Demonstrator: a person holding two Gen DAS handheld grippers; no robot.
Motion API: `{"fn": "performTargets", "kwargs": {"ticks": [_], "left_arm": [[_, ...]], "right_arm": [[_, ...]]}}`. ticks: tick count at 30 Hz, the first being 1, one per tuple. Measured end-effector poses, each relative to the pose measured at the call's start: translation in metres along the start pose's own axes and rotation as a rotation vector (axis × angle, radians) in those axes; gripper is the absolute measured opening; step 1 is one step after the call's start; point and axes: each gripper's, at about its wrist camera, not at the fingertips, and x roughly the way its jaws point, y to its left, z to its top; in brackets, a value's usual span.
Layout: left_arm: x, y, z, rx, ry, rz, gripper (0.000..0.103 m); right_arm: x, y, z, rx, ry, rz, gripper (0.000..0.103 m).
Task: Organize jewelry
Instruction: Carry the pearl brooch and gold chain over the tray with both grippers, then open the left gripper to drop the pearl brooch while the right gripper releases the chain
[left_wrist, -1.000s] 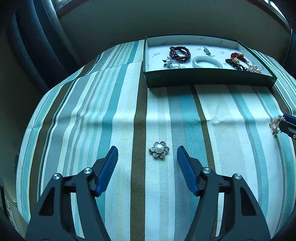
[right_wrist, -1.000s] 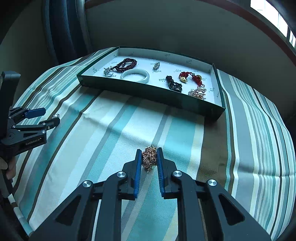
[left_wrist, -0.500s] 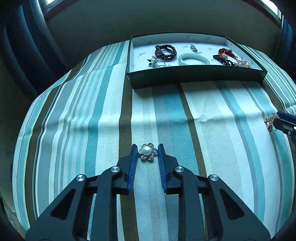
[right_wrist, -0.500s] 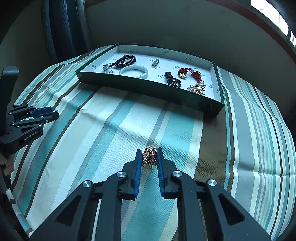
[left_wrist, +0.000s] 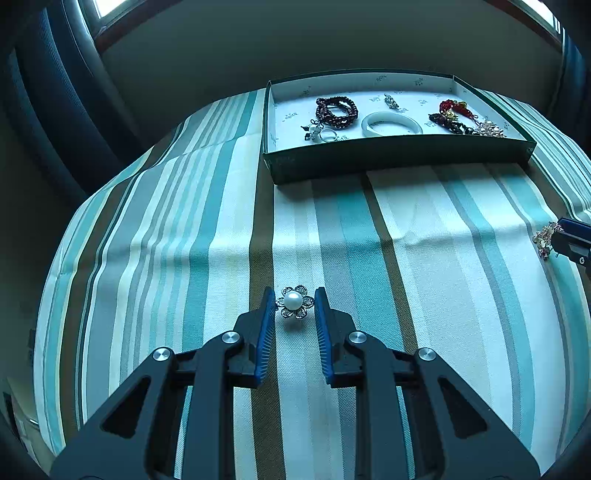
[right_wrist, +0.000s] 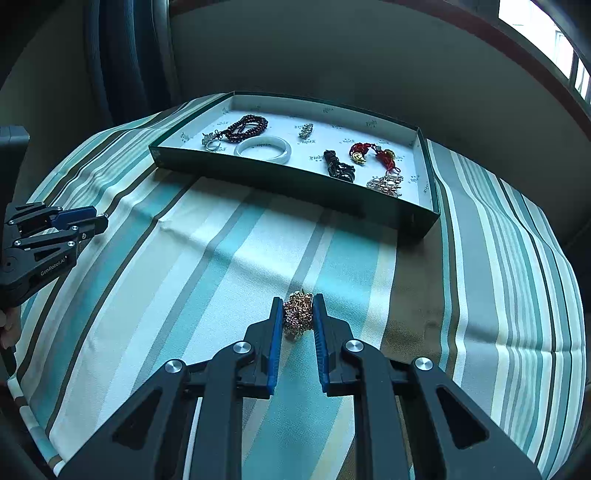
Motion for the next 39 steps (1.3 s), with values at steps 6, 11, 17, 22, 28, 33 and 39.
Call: {"fn": "performTargets", "kwargs": {"ticks": [6, 11, 17, 22, 28, 33, 39], "left_arm": [[-0.014, 0.002, 0.011, -0.022, -0.045, -0.001, 0.022], [-0.026, 0.0, 0.03, -0.039, -0.093, -0.03, 0.022], [-0.028, -0.01, 0.062, -0.04, -0.148, -0.062, 0.022], [-0.023, -0.019, 0.095, -0.04, -0.188, -0.083, 0.022], [-0.012, -0.028, 0.137, -0.043, -0.23, -0.097, 0.022], [0.001, -0.034, 0.171, -0.051, -0.263, -0.089, 0.022], [0.033, -0.038, 0.208, -0.076, -0.26, -0.079, 0.022]], "right_arm": [[-0.01, -0.003, 0.007, 0.029, -0.036, 0.019, 0.017], [-0.017, -0.008, 0.025, 0.049, -0.077, 0.033, 0.017], [-0.022, -0.016, 0.058, 0.063, -0.151, 0.031, 0.017], [-0.023, -0.026, 0.088, 0.079, -0.214, 0.026, 0.017], [-0.011, -0.039, 0.125, 0.094, -0.263, 0.029, 0.016], [0.011, -0.052, 0.154, 0.114, -0.275, 0.028, 0.015], [0.055, -0.067, 0.18, 0.15, -0.26, 0.019, 0.015]]}}
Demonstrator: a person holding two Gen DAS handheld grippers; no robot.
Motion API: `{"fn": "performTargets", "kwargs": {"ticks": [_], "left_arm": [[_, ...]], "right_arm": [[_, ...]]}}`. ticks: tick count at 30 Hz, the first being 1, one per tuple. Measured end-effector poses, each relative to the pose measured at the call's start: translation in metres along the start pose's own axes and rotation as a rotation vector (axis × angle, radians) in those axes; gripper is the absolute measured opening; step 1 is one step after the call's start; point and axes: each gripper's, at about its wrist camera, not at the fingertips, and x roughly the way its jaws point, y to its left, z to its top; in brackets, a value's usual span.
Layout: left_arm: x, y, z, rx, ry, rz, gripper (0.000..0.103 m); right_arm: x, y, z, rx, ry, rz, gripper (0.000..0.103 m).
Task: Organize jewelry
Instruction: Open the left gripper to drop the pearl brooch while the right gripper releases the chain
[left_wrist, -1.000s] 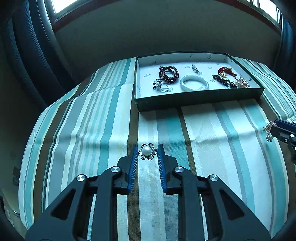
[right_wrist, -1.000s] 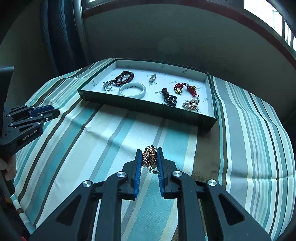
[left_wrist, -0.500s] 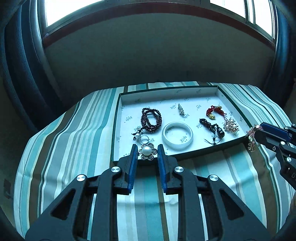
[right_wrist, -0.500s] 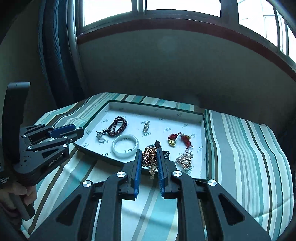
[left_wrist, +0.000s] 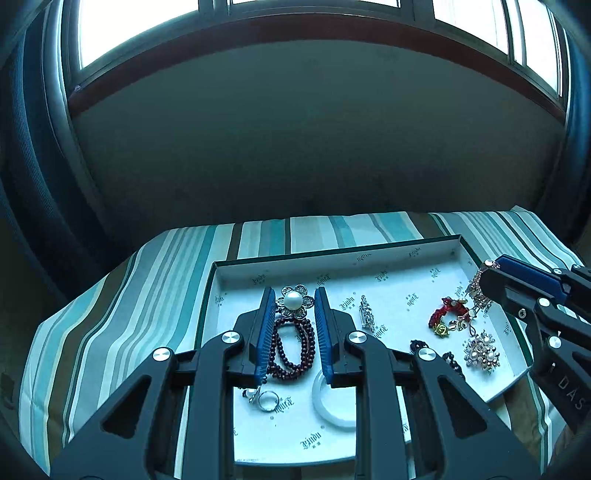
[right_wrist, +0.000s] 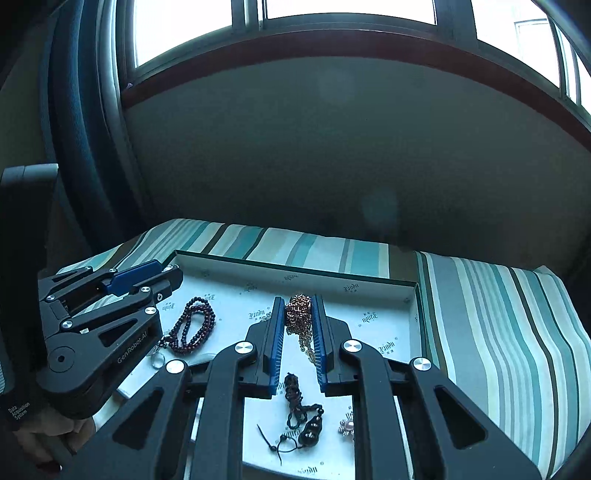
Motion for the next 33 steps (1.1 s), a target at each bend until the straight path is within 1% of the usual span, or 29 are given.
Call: {"fn": "performTargets", "kwargs": {"ticks": [4, 8, 13, 16, 20, 21, 22, 24, 25, 26, 27, 28, 31, 33], "left_arm": [[0.034, -0.004, 0.01, -0.016, 0.032, 0.007, 0.022], [0.066, -0.009, 0.012, -0.014, 0.09, 0.008, 0.022], [0.092, -0.013, 0.009, -0.007, 0.146, 0.015, 0.022], [0.099, -0.016, 0.007, 0.01, 0.163, 0.027, 0.022], [0.104, -0.014, 0.009, 0.002, 0.192, 0.011, 0.023], [0.105, -0.016, 0.01, 0.01, 0.195, 0.013, 0.025], [0.106, -0.019, 0.01, 0.019, 0.197, 0.016, 0.032], [0.105, -0.02, 0.009, 0.022, 0.194, 0.019, 0.037], [0.105, -0.02, 0.009, 0.02, 0.195, 0.017, 0.041], [0.105, -0.02, 0.009, 0.018, 0.197, 0.014, 0.043], [0.106, -0.021, 0.009, 0.016, 0.2, 0.014, 0.049], [0.106, -0.021, 0.009, 0.016, 0.202, 0.013, 0.055], [0.105, -0.021, 0.008, 0.016, 0.198, 0.025, 0.061], [0.105, -0.018, 0.009, 0.0, 0.201, 0.029, 0.067]], "right_arm": [[0.038, -0.009, 0.004, 0.029, 0.047, -0.004, 0.015], [0.065, -0.018, 0.003, 0.056, 0.094, -0.005, 0.015], [0.079, -0.019, 0.002, 0.06, 0.13, -0.016, 0.015], [0.083, -0.019, 0.001, 0.054, 0.142, -0.024, 0.015], [0.086, -0.02, -0.002, 0.053, 0.152, -0.034, 0.015], [0.087, -0.02, -0.002, 0.051, 0.154, -0.035, 0.015], [0.088, -0.02, -0.003, 0.053, 0.157, -0.035, 0.015], [0.088, -0.021, -0.003, 0.057, 0.157, -0.037, 0.015], [0.088, -0.021, -0.003, 0.06, 0.156, -0.038, 0.015], [0.089, -0.021, -0.003, 0.061, 0.157, -0.039, 0.018], [0.089, -0.021, -0.004, 0.064, 0.159, -0.041, 0.022], [0.088, -0.022, -0.004, 0.069, 0.158, -0.048, 0.024], [0.087, -0.026, -0.005, 0.094, 0.153, -0.055, 0.033], [0.085, -0.028, -0.006, 0.105, 0.147, -0.061, 0.042]]}}
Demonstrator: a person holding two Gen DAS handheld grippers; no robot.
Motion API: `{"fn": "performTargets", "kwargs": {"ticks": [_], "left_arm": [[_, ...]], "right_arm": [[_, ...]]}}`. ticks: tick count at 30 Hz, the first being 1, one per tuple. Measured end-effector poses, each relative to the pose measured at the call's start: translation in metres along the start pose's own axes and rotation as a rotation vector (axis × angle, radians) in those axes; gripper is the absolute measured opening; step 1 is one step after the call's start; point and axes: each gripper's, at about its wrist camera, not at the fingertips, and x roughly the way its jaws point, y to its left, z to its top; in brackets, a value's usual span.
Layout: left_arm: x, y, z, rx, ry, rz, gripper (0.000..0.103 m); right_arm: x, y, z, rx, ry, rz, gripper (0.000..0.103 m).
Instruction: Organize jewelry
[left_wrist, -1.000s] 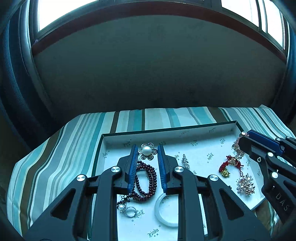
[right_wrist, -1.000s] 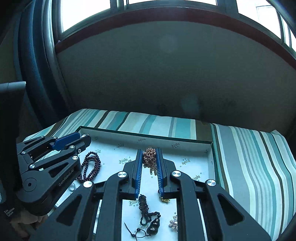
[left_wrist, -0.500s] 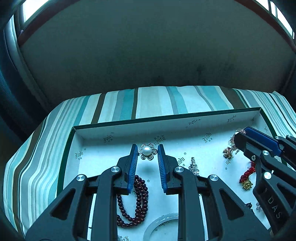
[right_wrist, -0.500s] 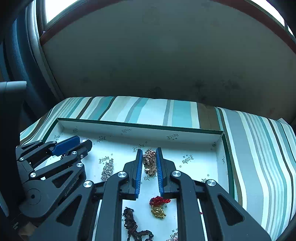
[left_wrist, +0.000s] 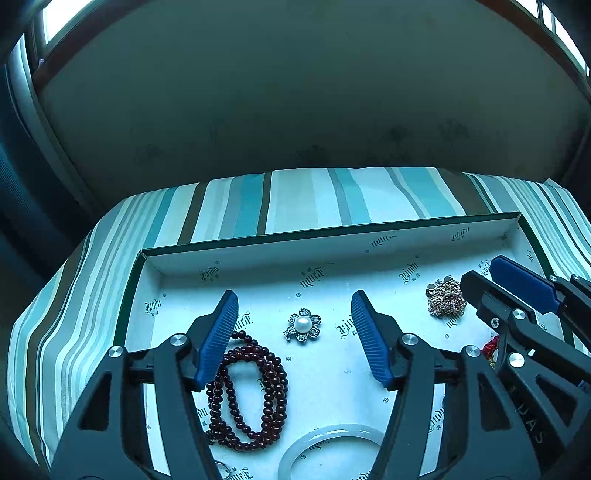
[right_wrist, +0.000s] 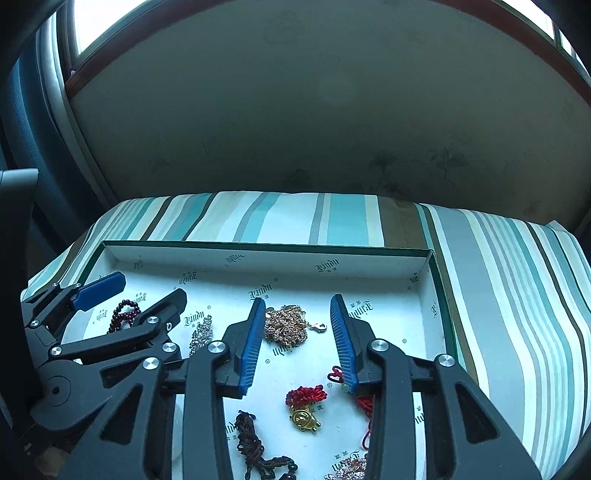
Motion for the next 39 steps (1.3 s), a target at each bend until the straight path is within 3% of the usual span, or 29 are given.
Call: {"fn": "performTargets", "kwargs": {"ticks": [7, 15, 23, 27, 39], "left_arm": [[-0.006, 0.007, -0.003, -0.022, -0.019, 0.013, 0.076], [-0.051, 0.016, -0.023, -0.051, -0.079, -0.005, 0.083], [-0.113, 0.017, -0.069, -0.038, -0.125, 0.054, 0.087], [-0.149, 0.023, -0.098, -0.048, -0.143, 0.046, 0.087], [-0.263, 0.033, -0.158, -0.09, -0.247, 0.041, 0.092]], "right_arm": [[-0.018, 0.001, -0.008, 0.0, -0.041, -0.018, 0.055], [-0.069, 0.008, -0.038, -0.009, -0.096, -0.037, 0.065], [-0.124, 0.023, -0.081, -0.015, -0.105, -0.051, 0.068], [-0.16, 0.033, -0.103, -0.011, -0.124, -0.041, 0.07], [-0.272, 0.06, -0.148, -0.049, -0.259, -0.022, 0.073]]}}
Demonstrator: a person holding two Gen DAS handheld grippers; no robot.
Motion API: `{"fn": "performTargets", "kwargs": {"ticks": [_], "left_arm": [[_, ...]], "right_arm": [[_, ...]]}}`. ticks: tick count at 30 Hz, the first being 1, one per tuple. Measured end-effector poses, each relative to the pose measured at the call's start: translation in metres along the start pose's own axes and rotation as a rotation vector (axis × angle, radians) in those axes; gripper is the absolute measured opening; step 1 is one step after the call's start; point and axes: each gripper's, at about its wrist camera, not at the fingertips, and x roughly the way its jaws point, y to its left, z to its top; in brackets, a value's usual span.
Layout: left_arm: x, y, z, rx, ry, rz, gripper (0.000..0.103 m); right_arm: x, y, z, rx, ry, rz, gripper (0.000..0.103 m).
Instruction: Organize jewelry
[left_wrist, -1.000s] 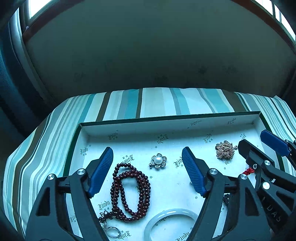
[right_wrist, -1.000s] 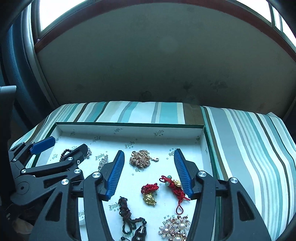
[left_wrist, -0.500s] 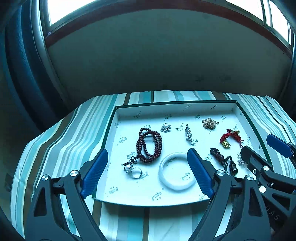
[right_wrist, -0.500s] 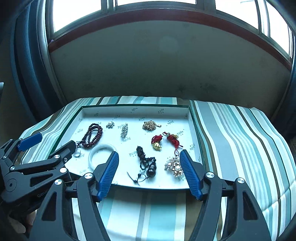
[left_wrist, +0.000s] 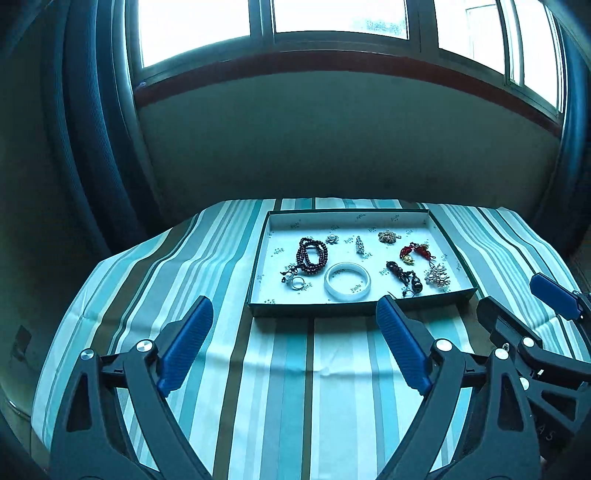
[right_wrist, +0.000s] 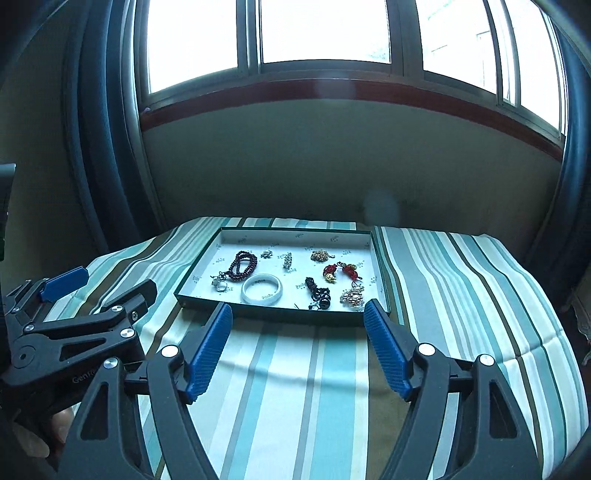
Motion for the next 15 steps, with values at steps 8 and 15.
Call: {"fn": "performTargets", "kwargs": {"ticks": [8, 15], "left_arm": [[-0.075, 0.004, -0.016, -0.026, -0.081, -0.012, 0.093], [-0.123, 0.008, -0.025, -0.037, -0.137, -0.013, 0.094]], "right_arm": [[-0.065, 0.008, -0.01, -0.006, -0.079, 0.01, 0.073], [-0.103, 0.015, -0.013, -0.022, -0.133, 0.015, 0.073]]}}
